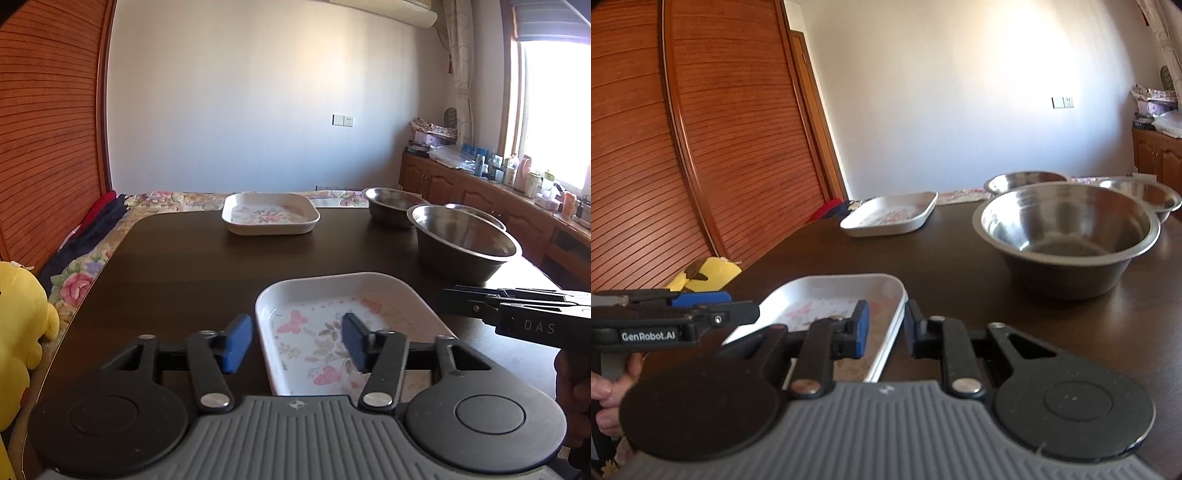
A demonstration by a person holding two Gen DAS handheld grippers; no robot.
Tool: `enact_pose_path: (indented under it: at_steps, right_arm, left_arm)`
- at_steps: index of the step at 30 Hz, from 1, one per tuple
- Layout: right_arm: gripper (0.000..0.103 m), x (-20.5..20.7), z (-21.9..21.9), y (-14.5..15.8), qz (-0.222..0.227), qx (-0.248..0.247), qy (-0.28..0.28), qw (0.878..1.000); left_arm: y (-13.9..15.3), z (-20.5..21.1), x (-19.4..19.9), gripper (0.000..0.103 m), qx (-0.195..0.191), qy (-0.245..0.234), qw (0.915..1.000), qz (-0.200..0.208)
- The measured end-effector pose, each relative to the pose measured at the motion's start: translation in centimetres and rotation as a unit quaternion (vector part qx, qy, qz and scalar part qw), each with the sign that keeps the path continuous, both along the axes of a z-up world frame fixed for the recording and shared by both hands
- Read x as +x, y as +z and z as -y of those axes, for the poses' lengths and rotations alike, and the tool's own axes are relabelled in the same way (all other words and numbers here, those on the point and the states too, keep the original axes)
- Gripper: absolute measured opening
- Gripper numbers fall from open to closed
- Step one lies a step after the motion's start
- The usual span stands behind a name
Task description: Organize plates and bowls
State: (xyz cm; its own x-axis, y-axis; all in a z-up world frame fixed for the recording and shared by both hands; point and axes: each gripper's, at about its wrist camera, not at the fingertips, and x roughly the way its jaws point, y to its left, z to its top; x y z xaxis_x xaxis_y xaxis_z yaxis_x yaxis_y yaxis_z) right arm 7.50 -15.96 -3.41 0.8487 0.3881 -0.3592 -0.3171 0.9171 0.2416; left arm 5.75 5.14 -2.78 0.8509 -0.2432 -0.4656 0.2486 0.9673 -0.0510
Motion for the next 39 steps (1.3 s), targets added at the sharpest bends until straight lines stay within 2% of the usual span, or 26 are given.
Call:
enact_pose_path:
  at_steps: [4, 11, 19, 21, 29, 34, 39]
  right_arm:
    - [0.05, -0.3, 0.3, 0.6, 0.012, 0.002, -0.005, 1.0]
    - [0.094, -0.5, 1.0, 1.2, 0.028, 0.007, -0.019, 0.999]
    - [0.098, -0.2, 1.4, 2.0, 0.037, -0.006, -0.019, 0.999]
    - [0.103, -0.1, 1.5, 2.3, 0.042, -0.01, -0.016, 0.999]
    - [0.103, 1.8, 1.7, 4.9, 0.06, -0.048, -0.002, 0.997]
    - [0.103, 2.7, 2.2, 6.5, 0.067, -0.054, 0.007, 0.996]
    - [0.103, 4.7, 1.9, 7.9, 0.062, -0.06, 0.029, 0.996]
  left_arm:
    - [0.5, -0.1, -0.2, 0.082, -0.008, 0.0, 0.9999, 0.009]
    - [1.3, 0.2, -0.6, 0.089, -0.009, -0.001, 0.9997, 0.021]
    - [1.9, 0.1, -0.5, 0.091, -0.009, 0.0, 0.9996, 0.028]
    - [2.1, 0.1, -0.2, 0.091, -0.007, -0.001, 0.9995, 0.03]
    - [3.9, -0.3, 1.8, 0.091, 0.01, -0.005, 0.9988, 0.047]
    - [4.6, -1.2, 3.3, 0.091, 0.009, 0.005, 0.9987, 0.05]
    - [5.2, -1.7, 5.3, 0.091, 0.026, 0.006, 0.9983, 0.052]
